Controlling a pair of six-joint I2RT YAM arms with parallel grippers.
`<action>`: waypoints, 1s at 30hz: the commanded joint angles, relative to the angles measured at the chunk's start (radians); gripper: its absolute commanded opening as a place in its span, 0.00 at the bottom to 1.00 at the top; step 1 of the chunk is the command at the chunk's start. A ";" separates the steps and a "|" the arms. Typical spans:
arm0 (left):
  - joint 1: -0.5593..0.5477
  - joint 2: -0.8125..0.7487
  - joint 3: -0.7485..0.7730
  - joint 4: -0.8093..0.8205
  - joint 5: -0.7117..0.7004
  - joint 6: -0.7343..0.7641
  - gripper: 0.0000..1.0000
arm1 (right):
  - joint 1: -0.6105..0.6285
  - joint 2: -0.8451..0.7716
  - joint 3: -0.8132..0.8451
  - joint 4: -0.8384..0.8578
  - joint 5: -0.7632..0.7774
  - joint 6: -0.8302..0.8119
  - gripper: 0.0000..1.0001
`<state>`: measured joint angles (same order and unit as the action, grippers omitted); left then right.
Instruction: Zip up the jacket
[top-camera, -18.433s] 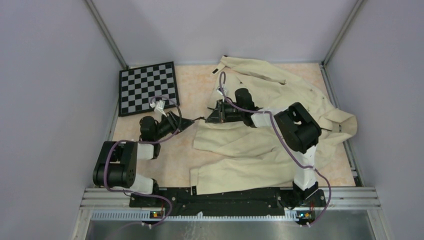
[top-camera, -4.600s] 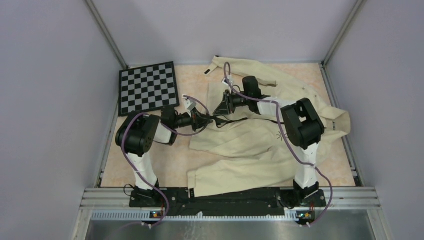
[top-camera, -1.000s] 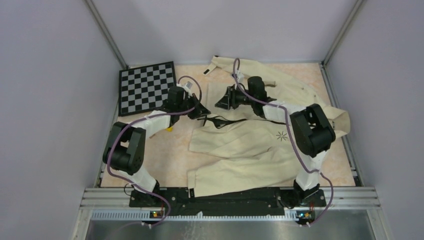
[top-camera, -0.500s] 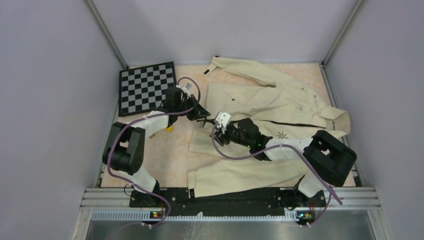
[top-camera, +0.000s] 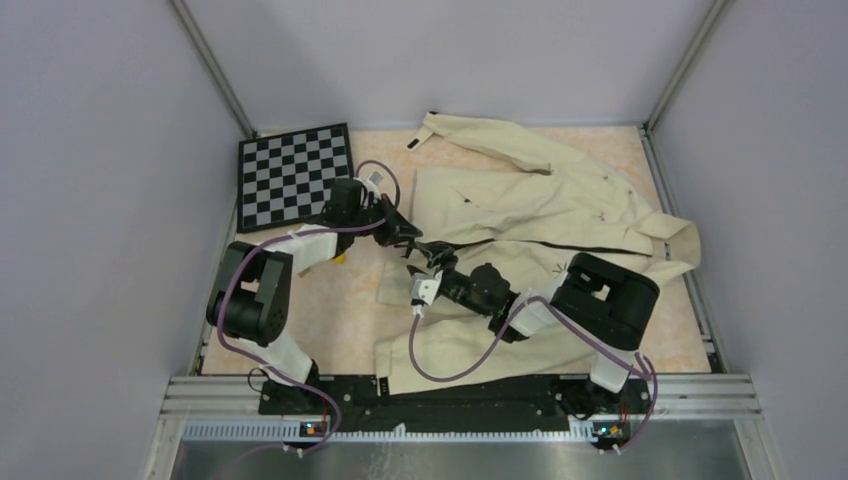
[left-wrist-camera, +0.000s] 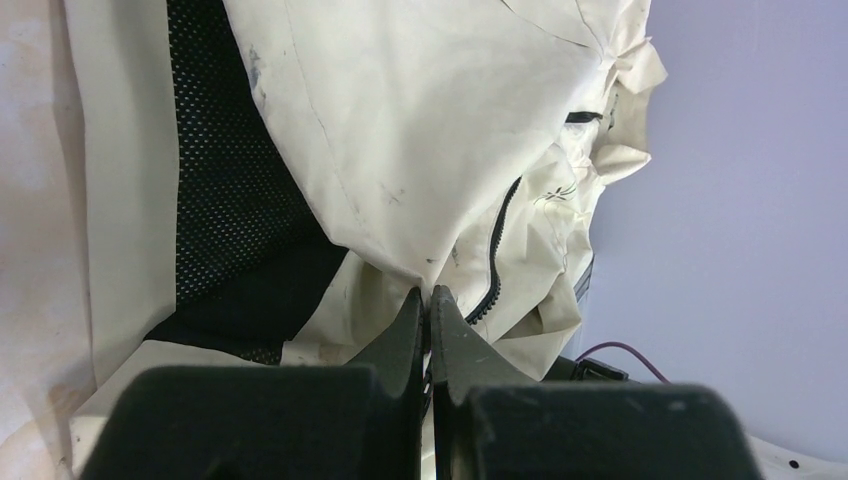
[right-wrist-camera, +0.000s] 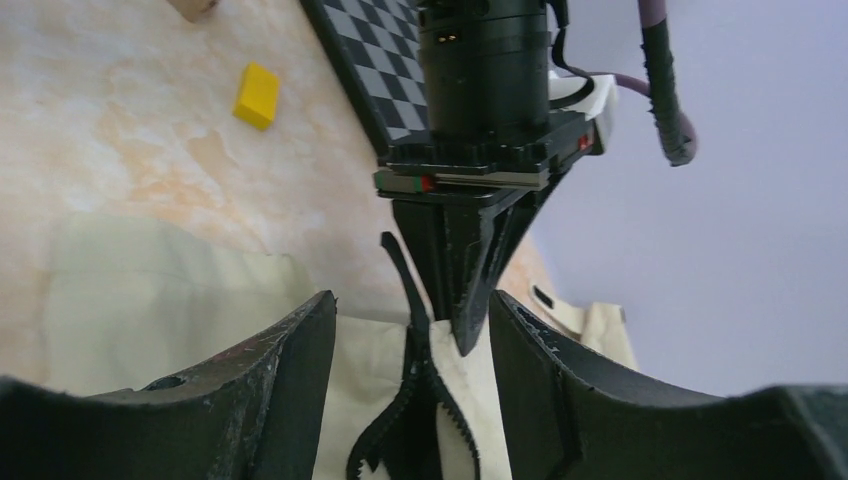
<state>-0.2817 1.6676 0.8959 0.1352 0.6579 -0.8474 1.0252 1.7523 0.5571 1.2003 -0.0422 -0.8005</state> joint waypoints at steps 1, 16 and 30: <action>0.011 -0.003 -0.017 0.053 0.039 -0.024 0.00 | 0.007 0.084 0.064 0.211 0.071 -0.154 0.57; 0.022 0.008 -0.019 0.076 0.063 -0.045 0.00 | 0.015 0.233 0.151 0.248 0.122 -0.199 0.38; 0.025 0.014 -0.021 0.084 0.074 -0.053 0.00 | 0.016 0.325 0.218 0.240 0.150 -0.227 0.40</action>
<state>-0.2493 1.6806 0.8787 0.1814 0.6880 -0.8928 1.0336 2.0594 0.7425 1.4105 0.1108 -1.0290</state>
